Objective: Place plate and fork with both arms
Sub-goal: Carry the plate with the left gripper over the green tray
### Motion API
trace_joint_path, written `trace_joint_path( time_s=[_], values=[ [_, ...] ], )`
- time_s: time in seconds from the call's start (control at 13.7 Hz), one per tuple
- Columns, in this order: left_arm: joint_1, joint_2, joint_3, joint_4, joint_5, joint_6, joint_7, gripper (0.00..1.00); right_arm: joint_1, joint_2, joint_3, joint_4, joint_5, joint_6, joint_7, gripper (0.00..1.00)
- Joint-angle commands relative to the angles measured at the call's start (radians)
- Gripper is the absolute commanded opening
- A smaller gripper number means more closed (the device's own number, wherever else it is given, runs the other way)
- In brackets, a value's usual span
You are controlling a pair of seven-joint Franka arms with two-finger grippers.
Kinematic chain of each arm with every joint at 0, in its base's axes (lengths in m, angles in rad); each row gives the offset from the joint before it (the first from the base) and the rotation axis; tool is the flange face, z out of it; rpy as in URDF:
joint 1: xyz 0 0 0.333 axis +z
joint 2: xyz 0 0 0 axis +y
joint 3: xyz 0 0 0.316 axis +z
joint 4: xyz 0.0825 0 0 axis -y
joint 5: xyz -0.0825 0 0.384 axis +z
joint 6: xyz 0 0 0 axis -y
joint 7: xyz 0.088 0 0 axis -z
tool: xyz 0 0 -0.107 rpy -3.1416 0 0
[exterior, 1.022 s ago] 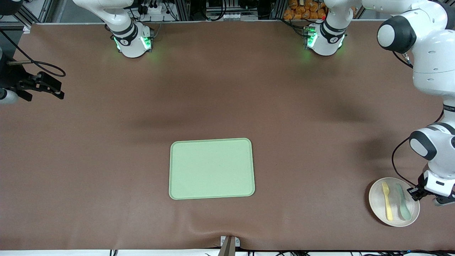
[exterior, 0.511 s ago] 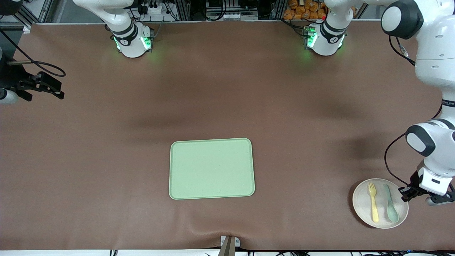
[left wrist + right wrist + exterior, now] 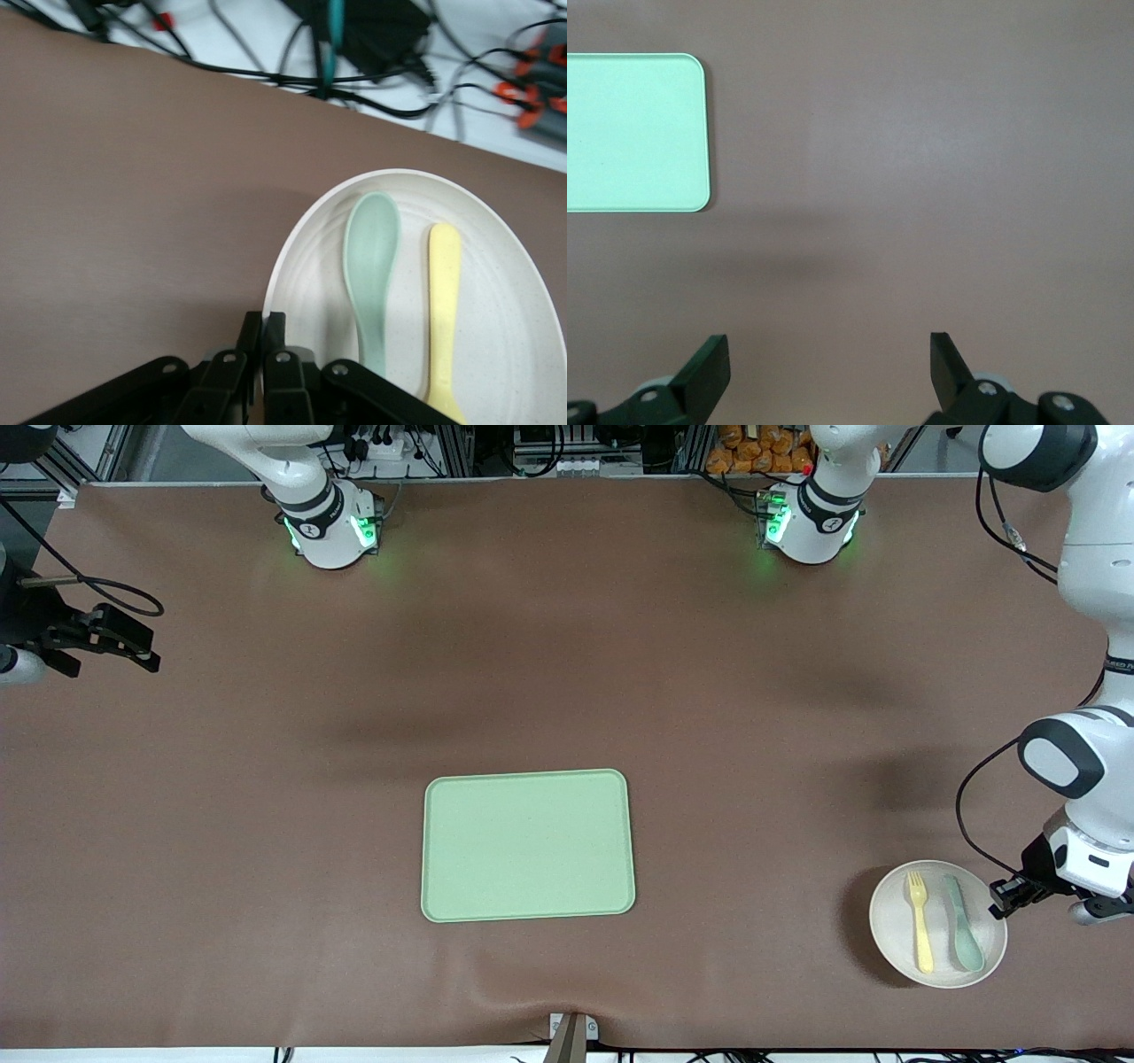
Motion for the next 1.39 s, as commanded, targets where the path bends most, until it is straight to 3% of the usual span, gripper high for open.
trace_joint_path(
  time_s=[0.0,0.07,0.44,0.8,1.02,1.31],
  values=[
    [-0.001,-0.111,-0.085,-0.122,-0.014,-0.008,-0.123,0.0,-0.014,-0.02,0.009,-0.012,0.0,-0.004,-0.01,1.0],
    [-0.026,-0.123,-0.117,-0.127,-0.009,-0.034,-0.19,0.0,-0.013,-0.02,0.009,-0.012,0.0,-0.004,-0.01,1.0],
    [-0.291,-0.165,-0.116,-0.122,0.02,-0.128,-0.531,0.0,-0.014,-0.02,0.009,-0.014,-0.001,-0.004,-0.012,1.0],
    [-0.547,-0.116,-0.104,-0.064,0.164,-0.14,-0.871,0.0,-0.013,-0.02,0.009,-0.012,0.0,-0.004,-0.012,1.0],
    [-0.738,-0.061,-0.002,-0.01,0.265,-0.139,-1.054,0.0,-0.013,-0.02,0.009,-0.012,0.002,-0.002,-0.01,1.0],
    [-0.937,0.045,0.157,0.096,0.272,-0.131,-1.16,0.0,-0.013,-0.013,0.007,-0.012,-0.012,0.018,-0.013,1.0]
  ],
)
